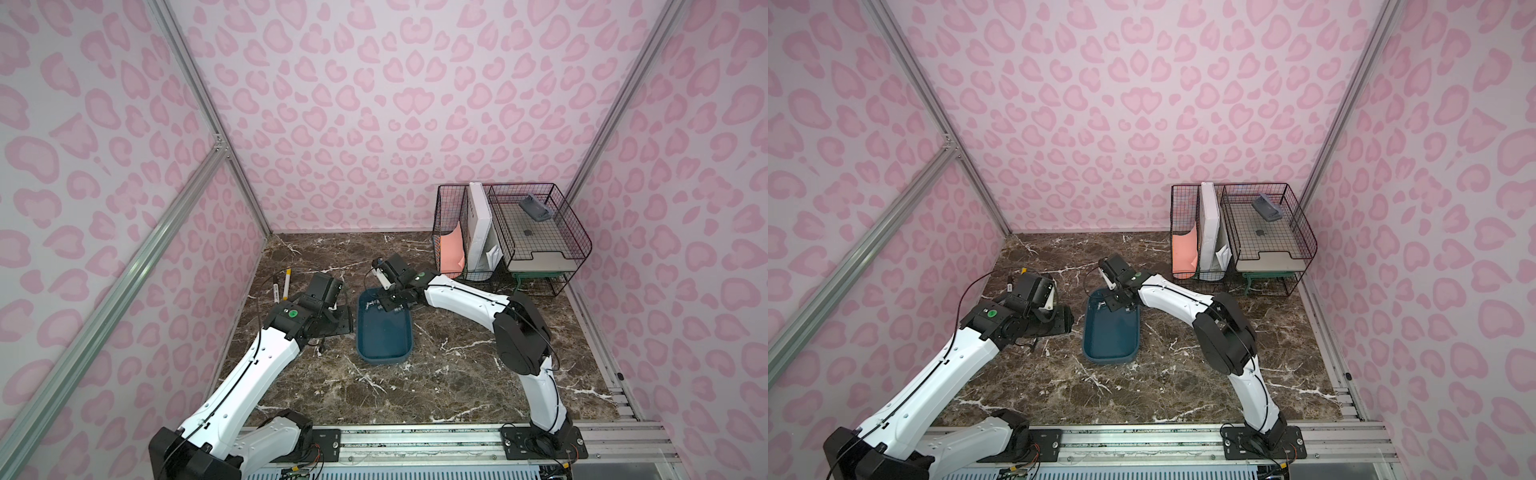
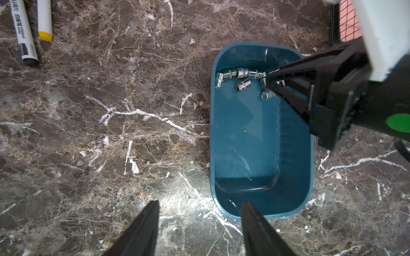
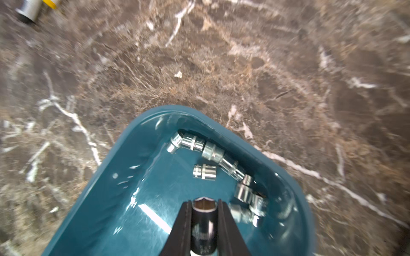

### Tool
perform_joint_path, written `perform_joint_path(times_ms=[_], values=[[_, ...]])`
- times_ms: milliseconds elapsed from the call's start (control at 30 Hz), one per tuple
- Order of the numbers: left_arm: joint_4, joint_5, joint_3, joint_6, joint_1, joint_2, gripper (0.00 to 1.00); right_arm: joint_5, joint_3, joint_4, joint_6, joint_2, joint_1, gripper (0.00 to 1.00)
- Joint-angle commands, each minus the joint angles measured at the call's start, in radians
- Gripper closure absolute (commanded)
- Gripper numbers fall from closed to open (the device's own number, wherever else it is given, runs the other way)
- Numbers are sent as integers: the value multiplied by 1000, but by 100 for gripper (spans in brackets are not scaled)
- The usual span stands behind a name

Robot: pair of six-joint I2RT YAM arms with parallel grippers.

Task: Take out the socket from the storage box
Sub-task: Pick up the socket head from the storage box, then place the socket head at the center of the board.

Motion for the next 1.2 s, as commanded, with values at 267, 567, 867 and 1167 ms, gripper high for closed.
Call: perform_joint_path(times_ms=[267,567,867,1167], values=[[-2,30,-13,27,0,-64,1,32,-274,37,112,-315,-38,95],[33,68,-48,-11,0,-78,2,74,-559,104,248,-422,-109,95],[39,88,-59,-24,-1,-65,2,73,-580,150,320,-302,-116,95],[45,86,-66,-25,0,-53,1,63,-573,167,349,-230,-131,94]])
